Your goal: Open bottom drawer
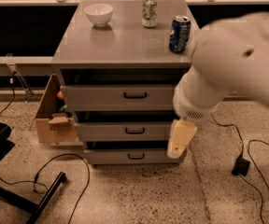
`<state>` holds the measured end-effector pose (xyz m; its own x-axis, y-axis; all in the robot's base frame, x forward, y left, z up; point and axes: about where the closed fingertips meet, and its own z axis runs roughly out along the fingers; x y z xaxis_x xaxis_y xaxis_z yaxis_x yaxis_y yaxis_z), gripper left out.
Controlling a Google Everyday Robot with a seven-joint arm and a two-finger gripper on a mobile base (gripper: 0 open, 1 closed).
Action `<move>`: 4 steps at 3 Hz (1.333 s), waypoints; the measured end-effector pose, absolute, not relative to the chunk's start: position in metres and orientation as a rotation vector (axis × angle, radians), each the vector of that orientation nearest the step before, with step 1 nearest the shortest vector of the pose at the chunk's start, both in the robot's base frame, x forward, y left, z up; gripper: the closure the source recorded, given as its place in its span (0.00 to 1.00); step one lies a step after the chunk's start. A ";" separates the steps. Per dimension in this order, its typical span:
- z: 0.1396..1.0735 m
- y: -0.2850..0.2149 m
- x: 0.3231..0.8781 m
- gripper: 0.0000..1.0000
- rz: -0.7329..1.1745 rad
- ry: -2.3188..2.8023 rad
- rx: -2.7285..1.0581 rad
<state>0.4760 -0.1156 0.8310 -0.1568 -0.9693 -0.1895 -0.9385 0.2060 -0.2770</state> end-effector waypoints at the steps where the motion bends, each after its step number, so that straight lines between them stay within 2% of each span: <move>1: 0.720 -0.068 0.495 0.00 -0.144 2.176 -1.899; 2: 0.675 -0.057 0.496 0.00 -0.058 2.265 -1.916; 3: 0.668 -0.056 0.496 0.00 -0.044 2.276 -1.918; 4: 0.618 -0.067 0.502 0.00 0.019 2.373 -1.890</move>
Offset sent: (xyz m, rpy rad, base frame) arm 0.0191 0.0749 -0.2120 -0.0492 0.2907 -0.0108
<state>0.5023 -0.0672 0.6185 -0.2203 -0.9711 -0.0923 -0.9724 0.2261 -0.0577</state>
